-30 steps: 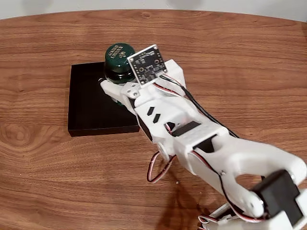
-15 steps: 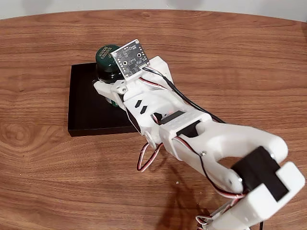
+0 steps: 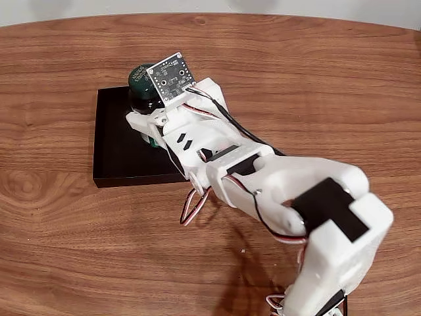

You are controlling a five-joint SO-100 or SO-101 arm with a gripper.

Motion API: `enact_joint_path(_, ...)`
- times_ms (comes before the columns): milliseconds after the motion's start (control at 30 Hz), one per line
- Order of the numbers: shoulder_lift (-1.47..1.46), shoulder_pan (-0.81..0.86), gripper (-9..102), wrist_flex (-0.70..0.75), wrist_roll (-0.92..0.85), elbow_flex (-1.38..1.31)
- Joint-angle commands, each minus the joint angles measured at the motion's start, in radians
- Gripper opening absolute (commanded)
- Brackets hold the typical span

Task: Pick up the pill bottle and place it in the black box.

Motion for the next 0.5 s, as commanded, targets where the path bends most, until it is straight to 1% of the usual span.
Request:
enact_joint_path(0,-0.009,-0.003,17,-0.040,-0.008,-0.112)
enact_joint_path(467,-0.094,-0.006,19,-0.103,-0.048,-0.137)
